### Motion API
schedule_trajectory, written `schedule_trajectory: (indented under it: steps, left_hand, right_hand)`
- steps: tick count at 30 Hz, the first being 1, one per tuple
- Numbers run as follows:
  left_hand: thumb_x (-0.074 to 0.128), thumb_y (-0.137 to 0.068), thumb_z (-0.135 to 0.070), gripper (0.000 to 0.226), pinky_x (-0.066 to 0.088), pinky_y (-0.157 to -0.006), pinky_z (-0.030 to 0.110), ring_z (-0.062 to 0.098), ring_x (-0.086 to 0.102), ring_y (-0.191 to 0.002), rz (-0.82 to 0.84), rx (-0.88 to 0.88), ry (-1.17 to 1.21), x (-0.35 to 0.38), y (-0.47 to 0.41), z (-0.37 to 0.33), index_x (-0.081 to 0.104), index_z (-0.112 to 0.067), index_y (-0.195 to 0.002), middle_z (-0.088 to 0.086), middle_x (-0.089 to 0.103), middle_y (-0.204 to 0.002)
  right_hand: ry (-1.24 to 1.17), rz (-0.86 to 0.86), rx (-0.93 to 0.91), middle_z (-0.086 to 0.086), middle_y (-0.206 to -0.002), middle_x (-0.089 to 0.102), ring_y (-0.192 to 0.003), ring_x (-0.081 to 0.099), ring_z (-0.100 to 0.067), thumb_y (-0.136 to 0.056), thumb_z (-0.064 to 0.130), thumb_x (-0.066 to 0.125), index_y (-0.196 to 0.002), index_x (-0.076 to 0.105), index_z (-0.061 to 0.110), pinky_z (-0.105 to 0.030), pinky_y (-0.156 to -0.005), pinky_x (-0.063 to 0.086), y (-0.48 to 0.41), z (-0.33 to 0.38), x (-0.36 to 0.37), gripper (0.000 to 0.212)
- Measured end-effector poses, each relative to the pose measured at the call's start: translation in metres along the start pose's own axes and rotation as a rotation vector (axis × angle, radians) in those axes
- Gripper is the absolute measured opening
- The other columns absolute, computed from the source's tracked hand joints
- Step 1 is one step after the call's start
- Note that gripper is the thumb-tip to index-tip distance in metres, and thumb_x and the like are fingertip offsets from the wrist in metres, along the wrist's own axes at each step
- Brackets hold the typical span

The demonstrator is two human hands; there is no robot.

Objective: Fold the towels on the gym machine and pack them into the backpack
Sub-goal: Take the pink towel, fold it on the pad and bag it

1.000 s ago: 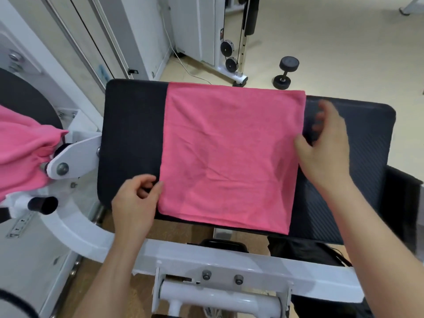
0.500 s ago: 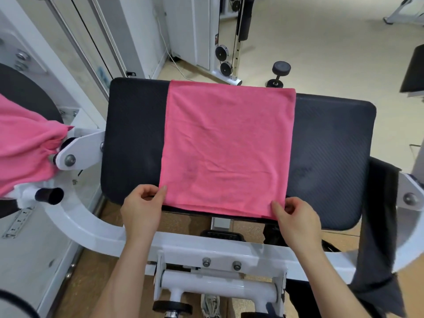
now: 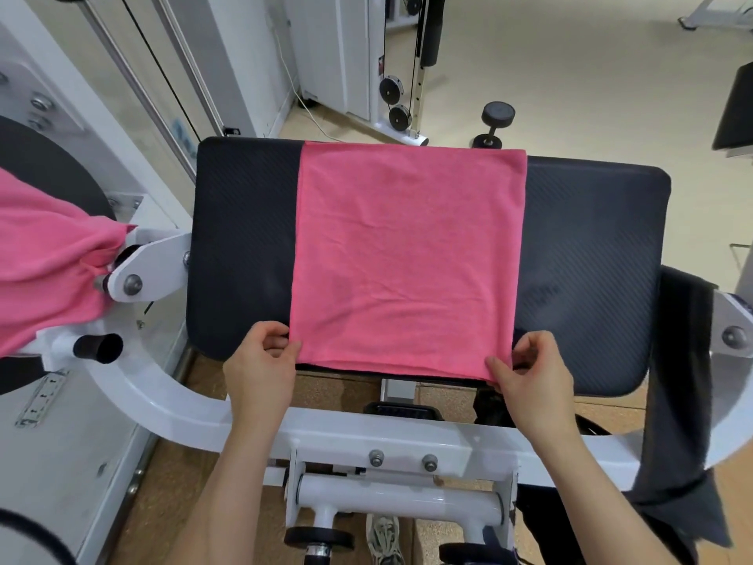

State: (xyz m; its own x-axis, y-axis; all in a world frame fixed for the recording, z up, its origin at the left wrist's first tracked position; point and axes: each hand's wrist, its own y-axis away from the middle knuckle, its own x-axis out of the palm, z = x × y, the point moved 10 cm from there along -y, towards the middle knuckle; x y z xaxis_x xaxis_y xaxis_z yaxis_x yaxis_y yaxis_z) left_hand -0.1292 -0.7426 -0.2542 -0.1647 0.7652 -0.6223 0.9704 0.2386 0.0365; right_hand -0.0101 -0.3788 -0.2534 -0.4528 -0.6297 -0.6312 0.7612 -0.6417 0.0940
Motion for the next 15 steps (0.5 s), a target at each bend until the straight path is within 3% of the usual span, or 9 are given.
schedule_trajectory:
  steps: [2, 3, 6, 8, 10, 13, 15]
  left_hand:
    - [0.073, -0.084, -0.013, 0.022, 0.04, -0.063, 0.017, 0.007, 0.057, -0.074, 0.011, 0.051, -0.018, 0.0, -0.002, -0.003, 0.062, -0.021, -0.101, -0.007, 0.061, -0.087]
    - [0.072, -0.084, -0.011, 0.023, 0.041, -0.065, 0.02, 0.011, 0.055, -0.074, -0.008, 0.158, -0.089, -0.002, -0.001, -0.013, 0.062, -0.019, -0.103, -0.005, 0.058, -0.092]
    - [0.071, -0.081, -0.001, 0.017, 0.044, -0.064, 0.032, 0.022, 0.051, -0.08, -0.025, 0.681, -0.287, 0.009, 0.021, -0.054, 0.069, -0.005, -0.097, 0.007, 0.056, -0.092]
    - [0.076, -0.078, -0.004, 0.016, 0.049, -0.063, 0.039, 0.027, 0.054, -0.08, 0.111, 0.929, -0.379, 0.032, 0.041, -0.065, 0.07, -0.005, -0.092, 0.011, 0.06, -0.09]
    - [0.081, -0.073, -0.012, 0.028, 0.05, -0.07, 0.041, 0.027, 0.057, -0.085, 0.264, 1.023, -0.482, 0.053, 0.051, -0.063, 0.068, -0.011, -0.098, 0.009, 0.061, -0.095]
    - [0.085, -0.066, -0.016, 0.044, 0.047, -0.076, 0.039, 0.025, 0.058, -0.09, 0.367, 1.036, -0.54, 0.066, 0.045, -0.057, 0.065, -0.015, -0.105, 0.005, 0.061, -0.1]
    - [0.087, -0.065, -0.013, 0.043, 0.05, -0.074, 0.038, 0.025, 0.059, -0.087, 0.396, 1.046, -0.49, 0.065, 0.04, -0.059, 0.067, -0.014, -0.103, 0.005, 0.062, -0.098]
  right_hand:
    - [0.156, -0.021, -0.21, -0.001, -0.086, 0.051, -0.067, 0.052, -0.021, -0.08, 0.008, 0.075, -0.085, 0.047, 0.015, -0.031, -0.056, 0.041, 0.003, 0.017, 0.002, 0.029]
    - [0.262, -0.043, -0.343, -0.004, -0.09, 0.049, -0.068, 0.052, -0.024, -0.08, 0.007, 0.074, -0.088, 0.051, 0.011, -0.032, -0.055, 0.042, 0.007, 0.027, 0.003, 0.024]
    - [0.42, -0.09, -0.592, -0.007, -0.097, 0.055, -0.081, 0.053, -0.029, -0.08, 0.006, 0.069, -0.097, 0.061, 0.01, -0.033, -0.065, 0.039, 0.018, 0.041, 0.006, 0.019]
    - [0.553, -0.037, -0.857, -0.009, -0.107, 0.057, -0.092, 0.054, -0.028, -0.073, 0.002, 0.074, -0.109, 0.058, 0.015, -0.036, -0.071, 0.039, 0.038, 0.053, 0.022, 0.041]
    - [0.648, 0.095, -1.055, -0.008, -0.118, 0.056, -0.103, 0.054, -0.026, -0.072, 0.005, 0.076, -0.12, 0.056, 0.017, -0.039, -0.077, 0.042, 0.054, 0.053, 0.04, 0.054]
    - [0.715, 0.202, -1.107, -0.008, -0.122, 0.058, -0.105, 0.054, -0.025, -0.069, 0.0, 0.074, -0.125, 0.059, 0.014, -0.037, -0.08, 0.046, 0.05, 0.047, 0.05, 0.06]
    - [0.707, 0.228, -1.137, -0.007, -0.119, 0.06, -0.104, 0.054, -0.023, -0.075, 0.002, 0.065, -0.122, 0.06, 0.013, -0.035, -0.077, 0.05, 0.046, 0.049, 0.05, 0.049]
